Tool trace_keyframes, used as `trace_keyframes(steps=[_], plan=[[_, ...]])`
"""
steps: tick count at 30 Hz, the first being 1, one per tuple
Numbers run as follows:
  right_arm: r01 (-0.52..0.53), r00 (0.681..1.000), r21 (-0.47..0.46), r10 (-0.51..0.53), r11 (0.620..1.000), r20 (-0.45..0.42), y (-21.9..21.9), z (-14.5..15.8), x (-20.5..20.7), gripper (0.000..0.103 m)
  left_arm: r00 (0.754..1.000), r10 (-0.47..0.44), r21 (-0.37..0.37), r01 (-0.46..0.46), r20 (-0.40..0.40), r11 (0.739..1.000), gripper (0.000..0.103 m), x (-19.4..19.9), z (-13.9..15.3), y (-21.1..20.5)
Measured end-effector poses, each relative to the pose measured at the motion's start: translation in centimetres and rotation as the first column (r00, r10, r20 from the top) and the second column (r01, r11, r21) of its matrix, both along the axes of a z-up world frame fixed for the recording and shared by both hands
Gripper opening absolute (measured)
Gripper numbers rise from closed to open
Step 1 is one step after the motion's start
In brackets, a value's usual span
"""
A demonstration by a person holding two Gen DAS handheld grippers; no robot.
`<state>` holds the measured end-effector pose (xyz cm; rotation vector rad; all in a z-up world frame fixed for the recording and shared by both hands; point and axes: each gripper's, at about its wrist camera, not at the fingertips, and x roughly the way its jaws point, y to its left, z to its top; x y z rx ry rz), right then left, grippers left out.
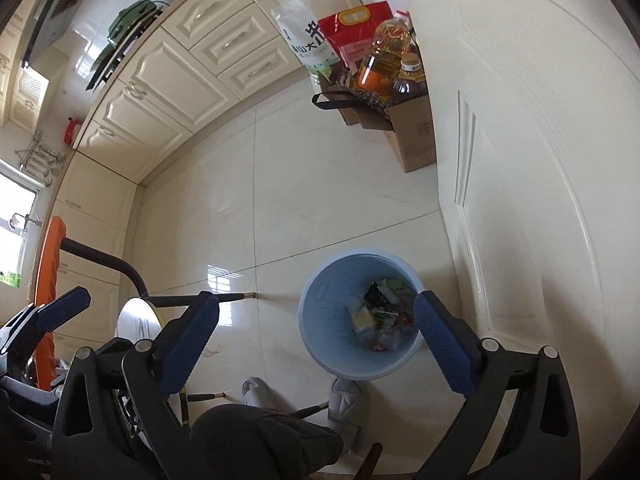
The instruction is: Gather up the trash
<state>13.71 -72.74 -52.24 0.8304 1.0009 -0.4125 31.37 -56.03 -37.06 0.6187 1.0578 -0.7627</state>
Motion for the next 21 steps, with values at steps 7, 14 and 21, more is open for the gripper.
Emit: trace_keyframes(steps=[7, 14, 21], plan=[[0.027, 0.999, -0.024, -0.026, 0.999, 0.033, 0.7, 2.9, -0.3, 0.103, 0.995, -0.018, -0.045, 0.022, 0.095, 0.999, 0.101, -3.9, 2.4, 2.4], [0.035, 0.987, -0.090, -0.021, 0.995, 0.157, 3.3, 10.6, -1.0, 0.103, 0.988, 0.024, -0.168, 0.002, 0.151, 0.986, 0.101, -6.6, 7.1, 7.5], [0.006, 0.953, -0.224, 0.062, 0.975, 0.297, 8.6, 21.3, -1.7, 0.103, 0.955, 0.172, -0.327, -0.086, 0.243, 0.941, 0.101, -9.0, 13.2, 18.1]])
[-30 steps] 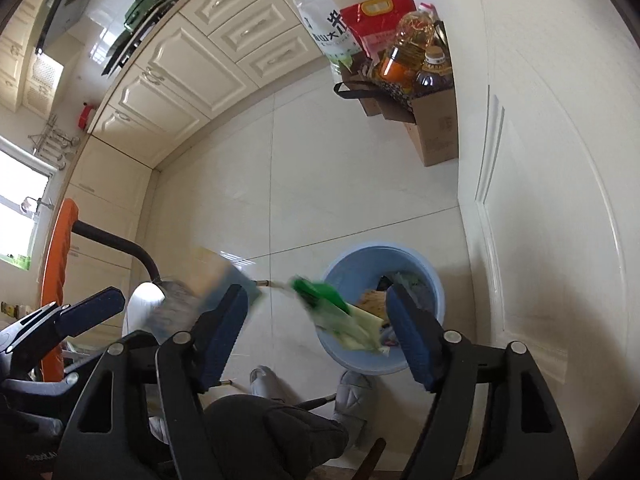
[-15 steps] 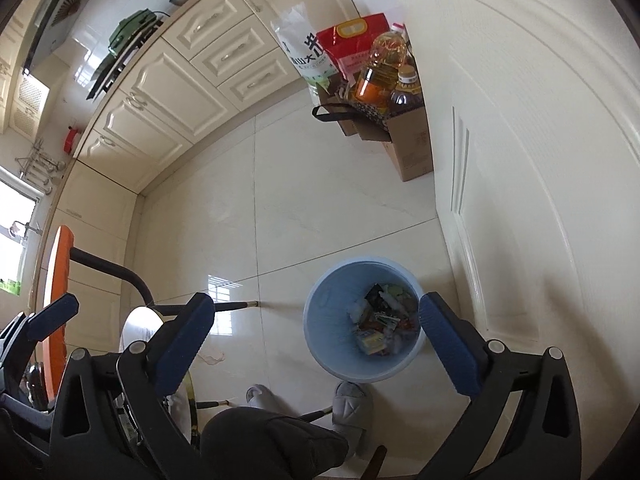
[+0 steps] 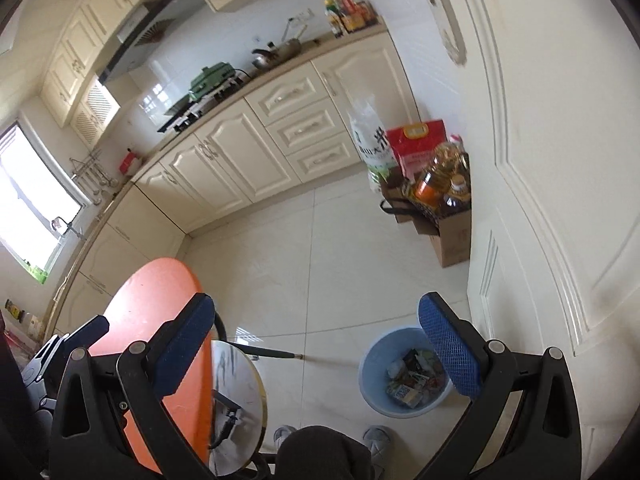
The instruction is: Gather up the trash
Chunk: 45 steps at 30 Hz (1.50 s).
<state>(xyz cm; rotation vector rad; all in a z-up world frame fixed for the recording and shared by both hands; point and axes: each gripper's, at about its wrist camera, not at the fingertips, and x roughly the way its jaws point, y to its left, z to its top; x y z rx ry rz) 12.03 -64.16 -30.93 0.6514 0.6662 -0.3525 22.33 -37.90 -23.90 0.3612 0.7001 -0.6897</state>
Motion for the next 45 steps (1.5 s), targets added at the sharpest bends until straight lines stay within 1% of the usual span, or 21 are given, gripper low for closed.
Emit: trace_keyframes(steps=[3, 4, 6, 8, 11, 15, 17, 20, 22, 27, 29, 30, 32, 34, 36, 39, 41, 43, 45], plan=[[-0.047, 0.997, -0.060, 0.050, 0.997, 0.059, 3.7, 4.1, 0.1, 0.103, 0.996, 0.072, -0.066, -0.069, 0.042, 0.995, 0.102, -1.9, 2.2, 6.1], [-0.066, 0.995, -0.077, 0.072, 0.995, 0.074, 5.0, 5.3, 0.2, 0.103, 0.993, 0.099, -0.084, -0.094, 0.061, 0.992, 0.102, -2.8, 2.5, 7.9], [-0.113, 0.986, -0.116, 0.126, 0.987, 0.105, 8.4, 7.8, 0.5, 0.103, 0.983, 0.153, -0.118, -0.141, 0.099, 0.983, 0.102, -4.8, 3.6, 11.8], [-0.164, 0.973, -0.149, 0.184, 0.975, 0.138, 11.9, 10.1, 0.8, 0.103, 0.968, 0.212, -0.147, -0.192, 0.138, 0.970, 0.102, -6.9, 4.7, 15.8], [-0.231, 0.947, -0.198, 0.267, 0.953, 0.180, 17.5, 13.0, 0.8, 0.103, 0.934, 0.299, -0.186, -0.265, 0.194, 0.946, 0.102, -10.3, 5.6, 20.8], [-0.297, 0.913, -0.263, 0.353, 0.918, 0.202, 24.4, 16.1, 0.3, 0.103, 0.877, 0.417, -0.247, -0.360, 0.238, 0.900, 0.102, -15.4, 6.2, 27.5], [-0.315, 0.899, -0.305, 0.386, 0.899, 0.209, 27.5, 17.0, -0.4, 0.103, 0.850, 0.464, -0.273, -0.397, 0.251, 0.876, 0.102, -18.1, 6.1, 30.4], [-0.321, 0.890, -0.355, 0.408, 0.878, 0.202, 31.3, 17.8, -1.3, 0.103, 0.811, 0.522, -0.305, -0.444, 0.265, 0.843, 0.102, -22.2, 5.5, 33.9], [-0.331, 0.884, -0.379, 0.424, 0.864, 0.196, 33.6, 18.0, -1.8, 0.103, 0.793, 0.549, -0.329, -0.460, 0.264, 0.824, 0.102, -24.8, 4.9, 35.8], [-0.319, 0.879, -0.451, 0.438, 0.834, 0.188, 37.2, 18.3, -4.1, 0.103, 0.761, 0.591, -0.361, -0.490, 0.268, 0.794, 0.102, -31.2, 3.0, 36.2], [-0.316, 0.876, -0.466, 0.443, 0.826, 0.191, 38.3, 18.3, -5.3, 0.103, 0.758, 0.595, -0.367, -0.490, 0.269, 0.791, 0.102, -34.1, 3.0, 36.3], [-0.313, 0.876, -0.476, 0.443, 0.822, 0.189, 38.7, 18.3, -5.7, 0.103, 0.758, 0.594, -0.371, -0.488, 0.270, 0.790, 0.102, -35.2, 2.6, 36.4], [-0.303, 0.877, -0.496, 0.442, 0.814, 0.189, 39.6, 18.2, -6.8, 0.103, 0.750, 0.597, -0.373, -0.488, 0.283, 0.789, 0.102, -37.8, 2.0, 36.5], [-0.304, 0.875, -0.496, 0.444, 0.814, 0.192, 39.8, 17.9, -7.7, 0.103, 0.748, 0.598, -0.374, -0.487, 0.288, 0.789, 0.102, -40.6, 1.5, 37.2], [-0.292, 0.878, -0.500, 0.436, 0.815, 0.197, 40.0, 17.7, -8.7, 0.103, 0.752, 0.592, -0.378, -0.479, 0.290, 0.793, 0.102, -42.2, 1.0, 37.5], [-0.278, 0.883, -0.516, 0.427, 0.810, 0.195, 39.9, 17.6, -9.6, 0.103, 0.750, 0.589, -0.377, -0.473, 0.303, 0.796, 0.102, -43.9, 0.6, 37.6], [-0.271, 0.883, -0.511, 0.422, 0.816, 0.207, 39.4, 17.7, -9.7, 0.103, 0.750, 0.586, -0.375, -0.470, 0.306, 0.799, 0.102, -44.3, 0.6, 37.8], [-0.261, 0.885, -0.500, 0.412, 0.825, 0.217, 39.2, 17.7, -9.8, 0.103, 0.750, 0.589, -0.377, -0.474, 0.300, 0.796, 0.102, -44.1, 0.9, 37.8], [-0.257, 0.887, -0.500, 0.407, 0.827, 0.217, 38.8, 17.7, -9.8, 0.103, 0.753, 0.589, -0.382, -0.472, 0.295, 0.795, 0.102, -44.2, 1.1, 37.8]])
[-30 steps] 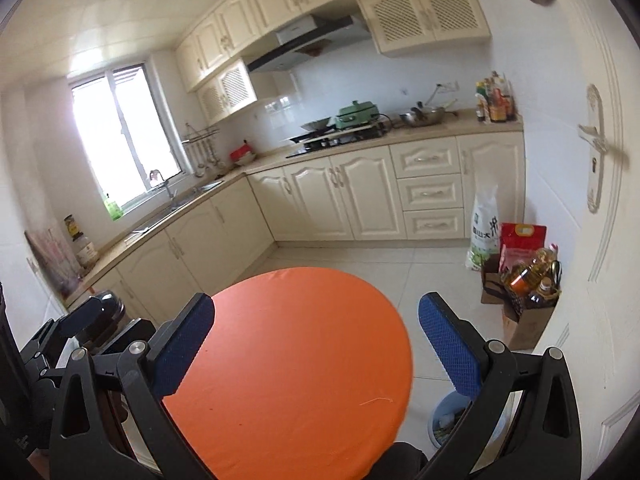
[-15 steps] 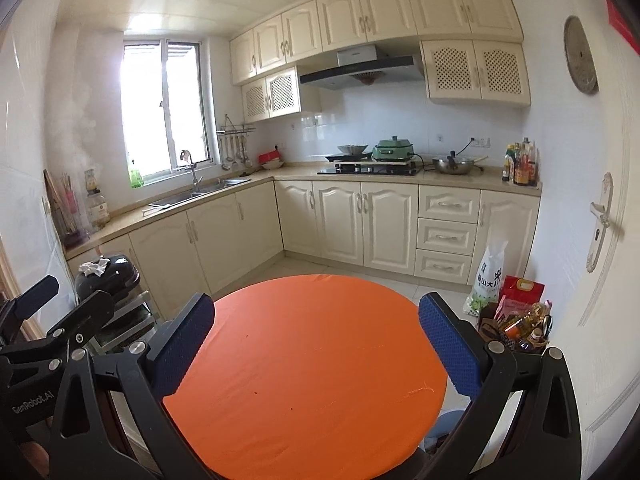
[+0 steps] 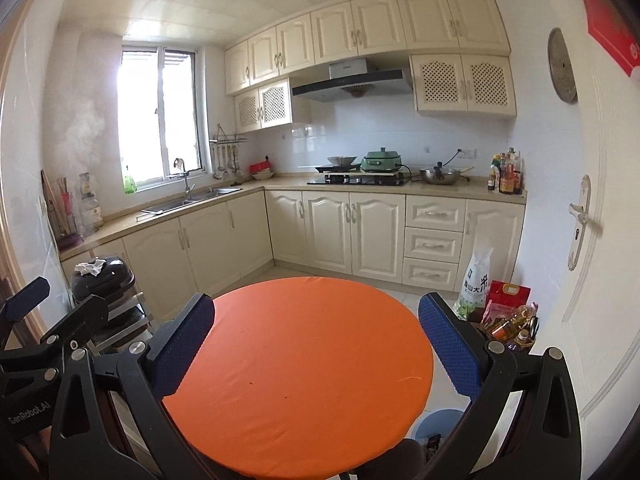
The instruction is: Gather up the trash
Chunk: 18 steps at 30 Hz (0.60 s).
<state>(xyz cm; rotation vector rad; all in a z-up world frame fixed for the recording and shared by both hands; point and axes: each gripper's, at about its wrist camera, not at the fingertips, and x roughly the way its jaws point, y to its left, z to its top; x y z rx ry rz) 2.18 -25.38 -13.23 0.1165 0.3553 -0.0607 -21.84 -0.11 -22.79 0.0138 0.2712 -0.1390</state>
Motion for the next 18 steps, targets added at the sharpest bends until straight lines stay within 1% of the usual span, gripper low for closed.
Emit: trace_keyframes(steps=[4, 7, 11, 13, 16, 18], plan=[[0.005, 1.000, 0.001, -0.005, 1.000, -0.004, -0.4, -0.3, -0.1, 0.103, 0.999, -0.030, -0.021, 0.029, -0.022, 0.999, 0.102, 2.8, 1.6, -0.1], [0.014, 1.000, -0.006, -0.014, 1.000, -0.006, -0.7, -0.4, -0.1, 0.103, 1.000, -0.011, -0.015, 0.011, -0.023, 1.000, 0.102, 4.1, 2.5, -0.2], [0.019, 1.000, 0.000, -0.019, 1.000, -0.003, -1.2, -0.5, -0.4, 0.103, 0.999, -0.023, -0.019, 0.023, -0.043, 1.000, 0.102, 5.7, 3.9, -0.6], [0.026, 1.000, 0.003, -0.026, 1.000, -0.001, -1.5, -0.6, -0.5, 0.103, 0.999, -0.030, -0.014, 0.029, -0.045, 0.999, 0.102, 6.4, 4.4, -0.7], [0.034, 0.999, 0.002, -0.034, 0.999, 0.000, -1.8, -0.7, -0.7, 0.103, 0.999, -0.021, 0.012, 0.022, -0.038, 1.000, 0.102, 7.1, 5.0, -0.9], [0.035, 0.999, 0.007, -0.035, 0.999, -0.001, -1.9, -0.8, -0.7, 0.103, 0.998, -0.036, 0.015, 0.036, -0.043, 0.999, 0.102, 7.5, 5.4, -0.9]])
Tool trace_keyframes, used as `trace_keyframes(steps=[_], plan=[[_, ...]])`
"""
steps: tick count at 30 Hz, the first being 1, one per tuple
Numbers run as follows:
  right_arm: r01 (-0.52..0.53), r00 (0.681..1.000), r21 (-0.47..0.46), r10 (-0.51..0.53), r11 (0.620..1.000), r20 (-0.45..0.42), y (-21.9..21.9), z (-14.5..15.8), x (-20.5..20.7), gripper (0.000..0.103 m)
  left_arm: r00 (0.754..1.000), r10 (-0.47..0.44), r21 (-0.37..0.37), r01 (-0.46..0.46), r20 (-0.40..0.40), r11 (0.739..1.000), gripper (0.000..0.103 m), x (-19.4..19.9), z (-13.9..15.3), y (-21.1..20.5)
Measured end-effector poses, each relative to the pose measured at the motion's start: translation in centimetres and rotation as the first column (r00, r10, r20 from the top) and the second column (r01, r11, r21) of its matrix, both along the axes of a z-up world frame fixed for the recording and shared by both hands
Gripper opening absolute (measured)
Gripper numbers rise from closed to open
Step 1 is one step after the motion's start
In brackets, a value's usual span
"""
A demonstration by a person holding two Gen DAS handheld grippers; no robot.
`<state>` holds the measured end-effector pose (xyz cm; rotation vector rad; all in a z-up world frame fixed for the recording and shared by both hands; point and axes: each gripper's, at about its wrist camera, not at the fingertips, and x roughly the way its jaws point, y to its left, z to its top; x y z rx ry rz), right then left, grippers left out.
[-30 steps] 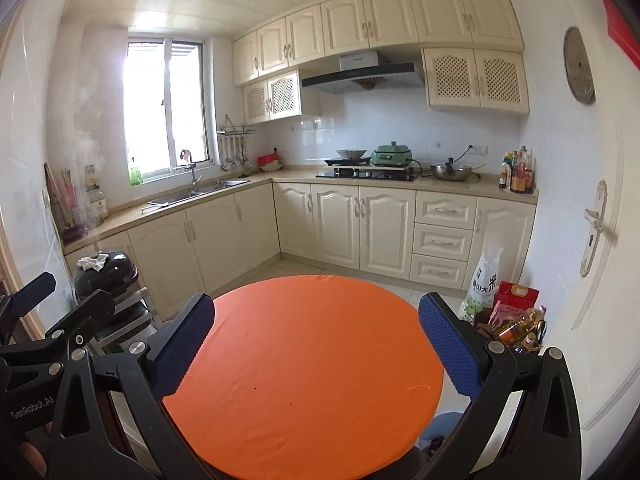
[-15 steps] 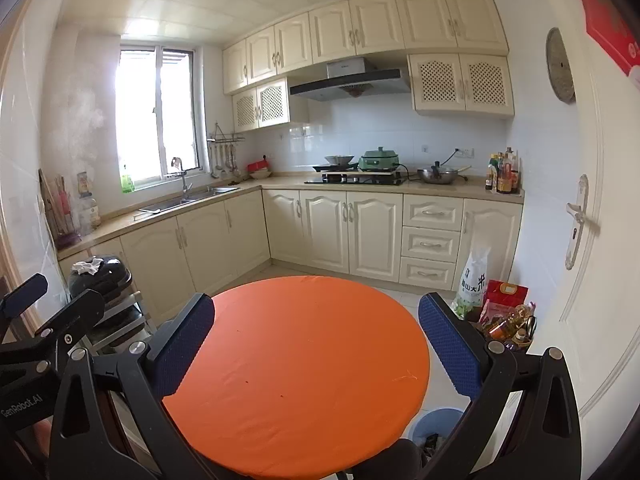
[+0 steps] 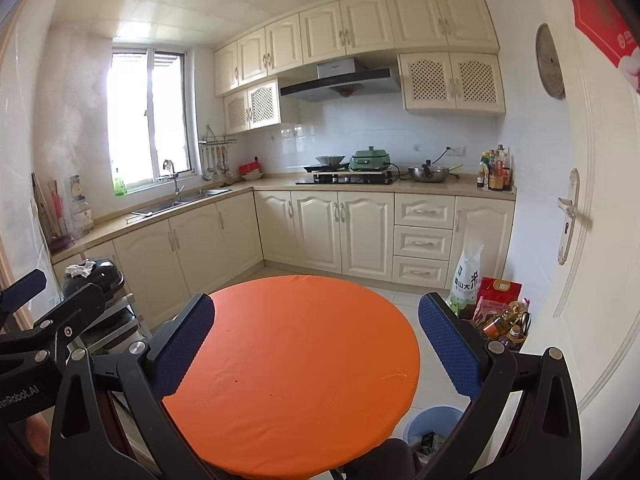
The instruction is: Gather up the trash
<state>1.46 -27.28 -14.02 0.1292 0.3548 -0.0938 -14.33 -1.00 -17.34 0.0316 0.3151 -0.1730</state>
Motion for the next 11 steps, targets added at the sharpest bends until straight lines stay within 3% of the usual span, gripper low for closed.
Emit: trace_keyframes(steps=[11], plan=[[0.008, 1.000, -0.003, -0.008, 1.000, 0.003, -0.6, 0.1, 0.0, 0.103, 1.000, 0.000, -0.005, 0.000, 0.012, 1.000, 0.102, 0.8, 0.0, 1.2]])
